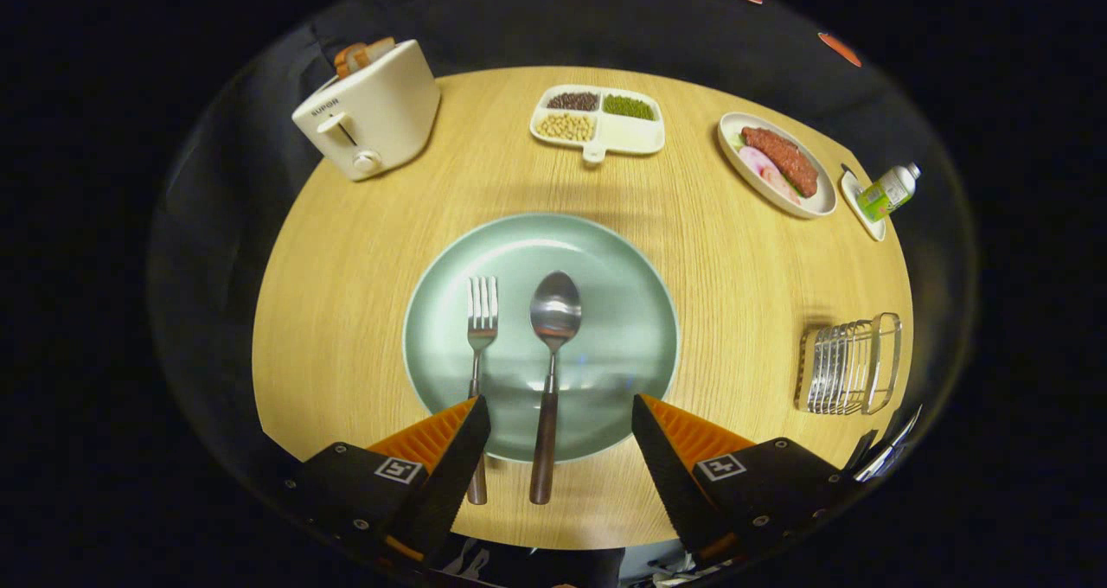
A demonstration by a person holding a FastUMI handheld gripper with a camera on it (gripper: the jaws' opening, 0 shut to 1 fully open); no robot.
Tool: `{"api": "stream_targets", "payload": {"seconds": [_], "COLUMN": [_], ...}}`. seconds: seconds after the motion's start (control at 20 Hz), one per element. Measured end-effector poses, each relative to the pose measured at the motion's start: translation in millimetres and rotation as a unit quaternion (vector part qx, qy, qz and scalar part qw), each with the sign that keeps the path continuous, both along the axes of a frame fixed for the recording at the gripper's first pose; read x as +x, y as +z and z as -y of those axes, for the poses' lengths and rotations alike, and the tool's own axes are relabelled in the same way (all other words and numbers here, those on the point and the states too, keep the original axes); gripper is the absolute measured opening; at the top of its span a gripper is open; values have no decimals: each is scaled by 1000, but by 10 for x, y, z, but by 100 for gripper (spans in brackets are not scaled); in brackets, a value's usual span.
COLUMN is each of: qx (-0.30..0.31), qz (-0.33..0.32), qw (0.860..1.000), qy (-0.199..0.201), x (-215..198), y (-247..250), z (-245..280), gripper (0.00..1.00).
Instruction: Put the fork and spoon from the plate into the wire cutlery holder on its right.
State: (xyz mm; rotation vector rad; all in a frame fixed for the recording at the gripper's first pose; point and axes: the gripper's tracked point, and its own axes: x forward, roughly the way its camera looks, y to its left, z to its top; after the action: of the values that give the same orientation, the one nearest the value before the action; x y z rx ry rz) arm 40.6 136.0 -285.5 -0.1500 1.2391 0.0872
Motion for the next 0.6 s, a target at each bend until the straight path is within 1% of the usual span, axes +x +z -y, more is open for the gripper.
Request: {"api": "stream_targets", "payload": {"seconds": [0.15, 0.2, 0.35, 0.45, 0.5, 0.55, 0.6], "qx": [-9, -11, -14, -3, 1, 2, 5], "qz": [-18, -24, -37, -47, -55, -62, -66], "qw": [1000, 1000, 999, 998, 998, 997, 997], "qy": [-14, -16, -23, -31, -33, -36, -37], "x": [22, 24, 39, 34, 24, 0, -14], "y": [-160, -189, -238, -292, -307, -327, -339], "z": [21, 24, 20, -27, -39, -41, -53], "gripper": [99, 97, 89, 83, 79, 77, 70]}}
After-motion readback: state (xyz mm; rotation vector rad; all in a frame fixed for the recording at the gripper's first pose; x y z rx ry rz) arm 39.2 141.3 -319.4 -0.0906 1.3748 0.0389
